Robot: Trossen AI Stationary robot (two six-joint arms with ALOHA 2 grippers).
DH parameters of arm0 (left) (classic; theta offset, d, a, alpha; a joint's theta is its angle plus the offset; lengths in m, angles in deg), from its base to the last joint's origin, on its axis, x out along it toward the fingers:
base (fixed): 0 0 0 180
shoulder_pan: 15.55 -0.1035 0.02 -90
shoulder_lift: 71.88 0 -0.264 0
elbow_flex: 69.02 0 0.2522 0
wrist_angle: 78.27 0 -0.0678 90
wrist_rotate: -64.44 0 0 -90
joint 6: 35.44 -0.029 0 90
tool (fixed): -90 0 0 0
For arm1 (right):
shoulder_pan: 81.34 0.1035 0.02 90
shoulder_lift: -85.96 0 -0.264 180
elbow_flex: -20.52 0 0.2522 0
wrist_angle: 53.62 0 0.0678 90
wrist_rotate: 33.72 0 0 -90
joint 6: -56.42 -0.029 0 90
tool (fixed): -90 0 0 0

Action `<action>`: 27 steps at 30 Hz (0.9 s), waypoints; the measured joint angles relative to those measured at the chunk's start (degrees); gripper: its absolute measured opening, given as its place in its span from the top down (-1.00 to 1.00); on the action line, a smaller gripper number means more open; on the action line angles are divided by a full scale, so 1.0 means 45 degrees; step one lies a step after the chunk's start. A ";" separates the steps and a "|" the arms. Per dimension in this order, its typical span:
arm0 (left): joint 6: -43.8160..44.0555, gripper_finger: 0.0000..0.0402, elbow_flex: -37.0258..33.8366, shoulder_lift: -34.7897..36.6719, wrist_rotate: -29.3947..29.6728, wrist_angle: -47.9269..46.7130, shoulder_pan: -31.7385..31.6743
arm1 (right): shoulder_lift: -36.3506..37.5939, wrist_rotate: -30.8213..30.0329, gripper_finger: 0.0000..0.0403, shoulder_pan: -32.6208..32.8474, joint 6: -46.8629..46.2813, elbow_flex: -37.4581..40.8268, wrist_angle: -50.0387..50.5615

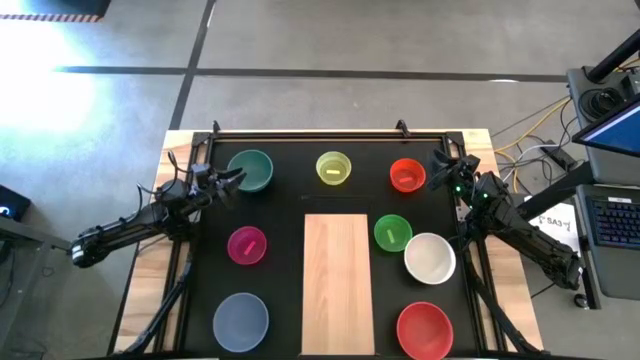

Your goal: Place and stack bowls onto a shelf

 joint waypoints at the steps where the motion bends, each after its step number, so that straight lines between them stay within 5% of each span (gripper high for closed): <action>1: -0.0001 0.37 -0.0003 0.0000 0.0000 0.0003 -0.0001 | -0.0001 0.0001 0.14 -0.0003 0.0000 -0.0001 0.0002; 27: 0.0002 0.37 -0.0002 0.0000 0.0000 0.0000 0.0004 | 0.0002 0.0010 0.14 0.0002 -0.0102 0.0000 -0.0013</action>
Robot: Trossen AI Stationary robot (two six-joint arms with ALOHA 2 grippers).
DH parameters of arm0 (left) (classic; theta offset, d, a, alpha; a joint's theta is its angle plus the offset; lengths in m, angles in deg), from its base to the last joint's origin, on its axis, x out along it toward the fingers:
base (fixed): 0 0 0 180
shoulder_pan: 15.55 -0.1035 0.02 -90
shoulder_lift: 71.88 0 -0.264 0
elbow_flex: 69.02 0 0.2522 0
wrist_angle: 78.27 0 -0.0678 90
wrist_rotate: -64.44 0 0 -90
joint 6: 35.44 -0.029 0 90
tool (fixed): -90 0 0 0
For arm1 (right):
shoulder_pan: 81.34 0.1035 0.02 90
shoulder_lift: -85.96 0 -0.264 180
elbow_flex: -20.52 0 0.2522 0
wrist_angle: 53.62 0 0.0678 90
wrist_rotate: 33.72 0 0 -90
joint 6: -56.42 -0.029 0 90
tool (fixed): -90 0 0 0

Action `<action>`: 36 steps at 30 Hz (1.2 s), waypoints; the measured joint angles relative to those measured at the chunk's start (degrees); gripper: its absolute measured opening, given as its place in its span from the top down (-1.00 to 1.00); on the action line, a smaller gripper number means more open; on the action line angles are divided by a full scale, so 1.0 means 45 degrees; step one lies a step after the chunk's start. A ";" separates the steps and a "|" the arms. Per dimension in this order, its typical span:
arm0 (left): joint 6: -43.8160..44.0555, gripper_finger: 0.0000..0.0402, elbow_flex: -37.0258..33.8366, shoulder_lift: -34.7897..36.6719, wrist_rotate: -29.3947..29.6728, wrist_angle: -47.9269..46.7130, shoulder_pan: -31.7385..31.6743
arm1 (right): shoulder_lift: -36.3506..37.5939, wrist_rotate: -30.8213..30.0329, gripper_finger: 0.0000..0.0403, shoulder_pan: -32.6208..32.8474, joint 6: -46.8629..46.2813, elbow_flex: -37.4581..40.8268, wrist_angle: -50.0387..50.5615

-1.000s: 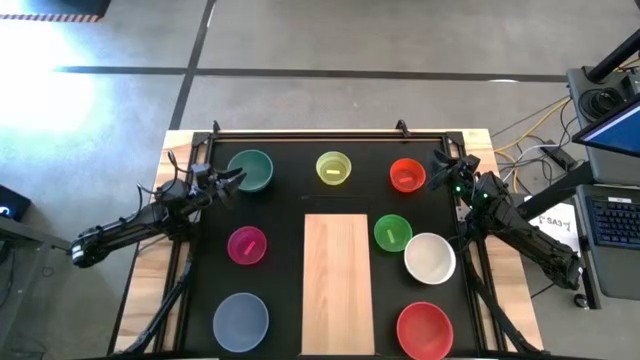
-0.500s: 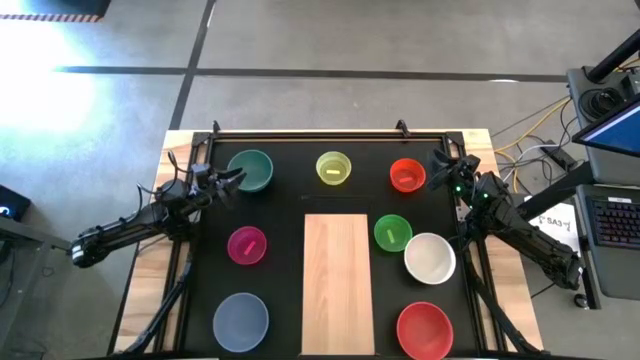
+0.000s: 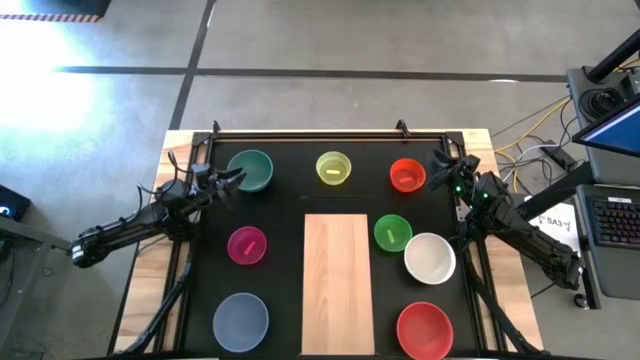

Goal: Place and stack bowls onto a shelf
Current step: Put the small orange bowl on the shelf

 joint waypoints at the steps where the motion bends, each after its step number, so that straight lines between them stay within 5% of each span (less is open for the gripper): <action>1: -0.0003 0.37 0.0002 0.0000 0.0000 0.0005 -0.0005 | -0.0003 0.0000 0.14 -0.0003 0.0000 -0.0003 -0.0032; 15: -0.0003 0.37 0.0002 0.0000 0.0001 0.0003 -0.0001 | -0.0220 0.0000 0.14 -0.0004 -0.1079 0.0000 -0.0398; 29: 0.0000 0.37 0.0000 0.0000 0.0000 0.0002 0.0000 | -0.2731 0.0005 0.14 -0.0004 -0.2418 -0.0030 -0.1400; 36: -0.0003 0.37 0.0002 0.0000 0.0004 0.0005 0.0000 | -0.3908 -0.0103 0.14 -0.0004 -0.1445 -0.1612 -0.1399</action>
